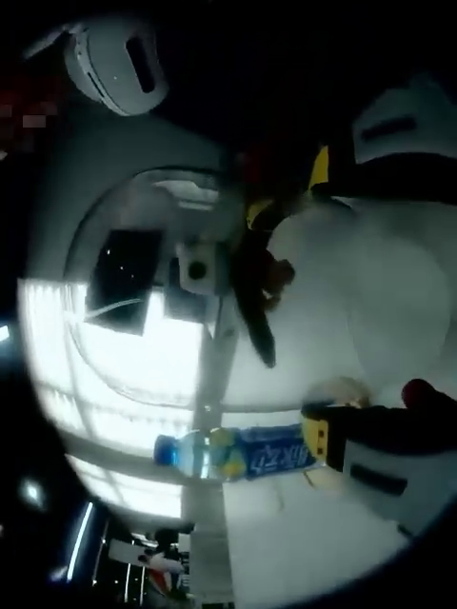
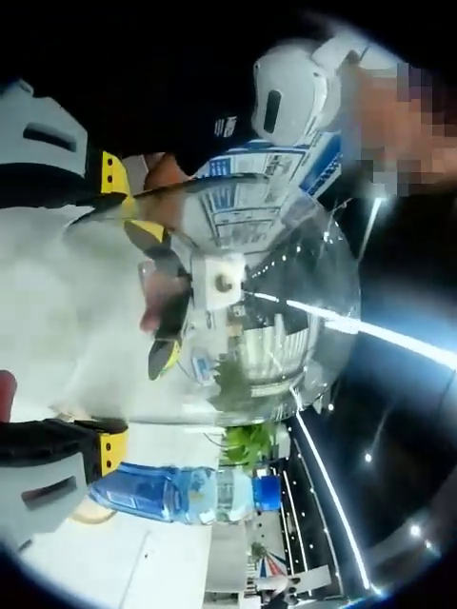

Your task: Open the cover put in the Mizone put the cover back on

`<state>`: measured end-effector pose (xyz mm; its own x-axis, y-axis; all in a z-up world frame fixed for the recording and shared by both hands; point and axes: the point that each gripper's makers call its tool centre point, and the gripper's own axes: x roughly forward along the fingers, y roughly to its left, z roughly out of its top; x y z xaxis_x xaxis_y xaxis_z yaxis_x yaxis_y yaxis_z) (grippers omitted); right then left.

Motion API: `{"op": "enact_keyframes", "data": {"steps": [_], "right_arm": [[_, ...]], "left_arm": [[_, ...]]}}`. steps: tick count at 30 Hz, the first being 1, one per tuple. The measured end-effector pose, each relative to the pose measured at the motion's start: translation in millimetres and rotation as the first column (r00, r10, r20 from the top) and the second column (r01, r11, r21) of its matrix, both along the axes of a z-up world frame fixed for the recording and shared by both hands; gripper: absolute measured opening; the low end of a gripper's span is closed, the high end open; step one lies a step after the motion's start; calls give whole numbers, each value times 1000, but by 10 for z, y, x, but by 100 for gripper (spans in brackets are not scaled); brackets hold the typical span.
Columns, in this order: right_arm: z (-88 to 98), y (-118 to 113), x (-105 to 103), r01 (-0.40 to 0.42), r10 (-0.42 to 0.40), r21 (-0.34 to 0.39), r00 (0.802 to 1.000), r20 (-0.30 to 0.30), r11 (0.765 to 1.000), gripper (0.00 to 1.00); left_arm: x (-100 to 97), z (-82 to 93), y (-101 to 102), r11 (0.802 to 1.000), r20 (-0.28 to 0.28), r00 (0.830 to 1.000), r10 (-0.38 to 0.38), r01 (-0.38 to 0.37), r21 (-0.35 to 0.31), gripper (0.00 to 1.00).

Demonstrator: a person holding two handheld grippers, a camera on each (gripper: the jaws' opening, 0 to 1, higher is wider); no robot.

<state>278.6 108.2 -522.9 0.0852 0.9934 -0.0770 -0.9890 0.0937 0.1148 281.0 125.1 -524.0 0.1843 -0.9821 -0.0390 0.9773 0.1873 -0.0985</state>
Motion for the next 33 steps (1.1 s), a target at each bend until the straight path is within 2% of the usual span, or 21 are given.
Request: {"op": "enact_keyframes", "data": {"steps": [4,7,20,28,33], "right_arm": [[-5,23,-3,-22,22,1,1000,-7,1000,89],[-12,21,9,-32,32,-5,999,-10,999,89],[-5,18,42,-42,42,30,999,0,999,90],[-3,30,51,-54,54,3,999,6,999,90],[-5,32,53,-59,59,-6,998,8,998,90]], "left_arm": [[7,38,24,998,-32,999,-29,27,-58,78],[14,49,5,997,-46,999,-24,20,-78,79],[13,60,-29,998,-42,999,-16,13,-61,79],[61,45,-58,999,-36,999,-19,17,-44,82],[66,53,-77,998,-42,998,-35,32,-61,83]]}}
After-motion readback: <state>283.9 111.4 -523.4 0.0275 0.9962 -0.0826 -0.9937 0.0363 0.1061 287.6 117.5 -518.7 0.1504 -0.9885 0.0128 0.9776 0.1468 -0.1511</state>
